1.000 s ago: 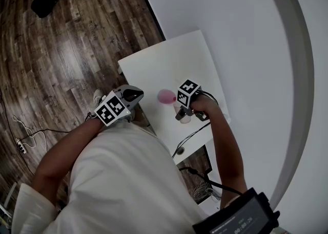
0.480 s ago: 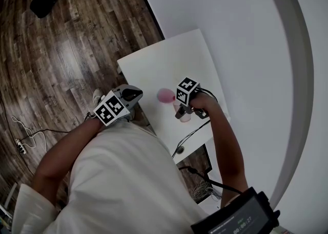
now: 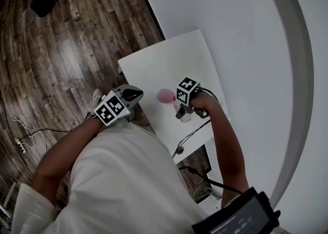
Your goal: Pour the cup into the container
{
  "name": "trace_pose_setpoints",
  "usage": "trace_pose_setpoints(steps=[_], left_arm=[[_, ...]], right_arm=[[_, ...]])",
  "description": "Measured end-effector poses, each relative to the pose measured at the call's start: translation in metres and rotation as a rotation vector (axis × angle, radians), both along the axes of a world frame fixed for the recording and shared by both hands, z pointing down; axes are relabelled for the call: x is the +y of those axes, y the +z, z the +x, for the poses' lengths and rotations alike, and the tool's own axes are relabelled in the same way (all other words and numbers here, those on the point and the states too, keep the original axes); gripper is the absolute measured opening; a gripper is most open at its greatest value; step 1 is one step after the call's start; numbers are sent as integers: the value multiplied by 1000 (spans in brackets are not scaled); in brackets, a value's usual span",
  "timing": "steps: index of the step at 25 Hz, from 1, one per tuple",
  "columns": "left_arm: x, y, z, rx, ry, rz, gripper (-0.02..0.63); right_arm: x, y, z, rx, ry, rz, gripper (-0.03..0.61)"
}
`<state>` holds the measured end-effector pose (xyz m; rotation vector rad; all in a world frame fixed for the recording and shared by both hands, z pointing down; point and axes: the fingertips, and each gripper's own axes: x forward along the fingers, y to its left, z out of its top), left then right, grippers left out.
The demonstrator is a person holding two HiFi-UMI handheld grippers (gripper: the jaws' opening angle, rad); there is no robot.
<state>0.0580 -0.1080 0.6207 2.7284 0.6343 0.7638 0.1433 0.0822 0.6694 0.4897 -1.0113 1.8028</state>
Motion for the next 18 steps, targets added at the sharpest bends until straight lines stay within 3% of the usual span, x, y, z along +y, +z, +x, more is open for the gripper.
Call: trace_pose_setpoints(steps=[18], left_arm=[[-2,2,0,0,-5,-6,11]], right_arm=[[-2,-3,3,-12,-53,-34,365]])
